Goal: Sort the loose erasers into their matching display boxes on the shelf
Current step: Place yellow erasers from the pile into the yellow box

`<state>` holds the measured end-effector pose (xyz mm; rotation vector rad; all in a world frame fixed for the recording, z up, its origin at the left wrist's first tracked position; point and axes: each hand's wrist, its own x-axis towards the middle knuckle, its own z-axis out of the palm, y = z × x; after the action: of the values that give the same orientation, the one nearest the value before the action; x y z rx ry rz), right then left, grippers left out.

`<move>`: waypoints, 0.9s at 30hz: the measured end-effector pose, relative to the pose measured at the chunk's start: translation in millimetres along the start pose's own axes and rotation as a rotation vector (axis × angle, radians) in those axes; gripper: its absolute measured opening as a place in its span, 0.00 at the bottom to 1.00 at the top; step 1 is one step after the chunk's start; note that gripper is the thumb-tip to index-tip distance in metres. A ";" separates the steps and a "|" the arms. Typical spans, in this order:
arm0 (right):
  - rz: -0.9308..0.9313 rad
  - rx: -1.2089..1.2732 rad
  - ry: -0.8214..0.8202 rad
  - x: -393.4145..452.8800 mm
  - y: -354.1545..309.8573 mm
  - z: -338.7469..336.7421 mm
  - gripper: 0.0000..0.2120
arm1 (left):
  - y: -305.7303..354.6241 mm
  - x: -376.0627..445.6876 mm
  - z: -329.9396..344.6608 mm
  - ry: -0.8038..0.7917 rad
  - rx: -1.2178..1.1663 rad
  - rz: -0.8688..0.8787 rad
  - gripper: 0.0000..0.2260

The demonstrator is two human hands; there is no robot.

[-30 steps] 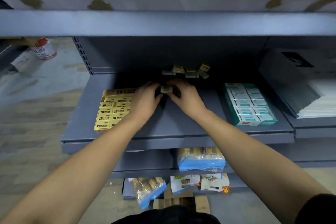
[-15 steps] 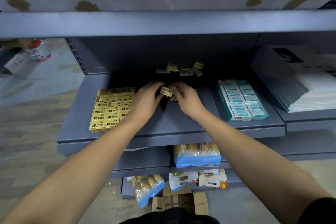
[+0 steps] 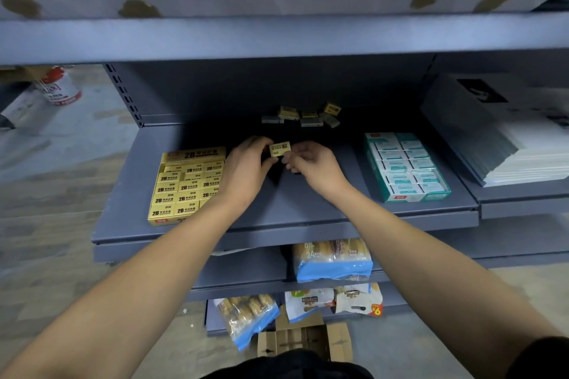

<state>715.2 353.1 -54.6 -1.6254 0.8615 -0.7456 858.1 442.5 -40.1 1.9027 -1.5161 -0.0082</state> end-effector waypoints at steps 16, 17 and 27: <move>-0.299 -0.209 0.088 0.4 -11.4 -10.7 0.13 | 8.0 5.8 -0.6 -0.028 0.022 0.045 0.15; -0.402 -0.325 0.096 -0.3 -9.5 -12.4 0.11 | 7.3 5.8 -1.0 -0.024 0.019 0.042 0.15; -0.722 -0.583 0.066 0.7 -8.3 -0.7 0.10 | -2.2 -3.7 -14.1 0.007 -0.015 0.008 0.15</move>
<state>716.3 353.3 -46.4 -2.5029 0.5437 -1.1079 864.6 453.0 -32.0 1.8833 -1.5145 -0.0094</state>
